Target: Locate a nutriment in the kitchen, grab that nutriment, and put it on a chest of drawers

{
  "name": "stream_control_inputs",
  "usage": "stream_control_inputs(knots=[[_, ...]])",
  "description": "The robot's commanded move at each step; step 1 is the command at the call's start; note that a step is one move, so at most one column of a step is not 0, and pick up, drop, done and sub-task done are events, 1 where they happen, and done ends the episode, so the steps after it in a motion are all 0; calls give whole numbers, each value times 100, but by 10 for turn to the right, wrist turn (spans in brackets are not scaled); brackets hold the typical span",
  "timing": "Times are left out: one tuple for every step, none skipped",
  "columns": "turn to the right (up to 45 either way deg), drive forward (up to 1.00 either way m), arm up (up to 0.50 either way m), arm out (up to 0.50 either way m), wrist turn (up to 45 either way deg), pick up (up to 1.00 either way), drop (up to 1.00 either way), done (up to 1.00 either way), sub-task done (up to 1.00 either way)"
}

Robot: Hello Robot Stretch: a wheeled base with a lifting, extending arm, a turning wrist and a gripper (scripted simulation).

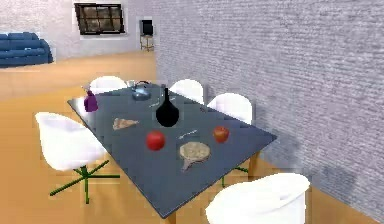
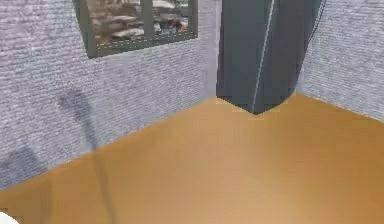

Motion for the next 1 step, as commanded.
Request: stream_control_inputs(knots=[[-450,0,0,0,0,0,0,0,0]])
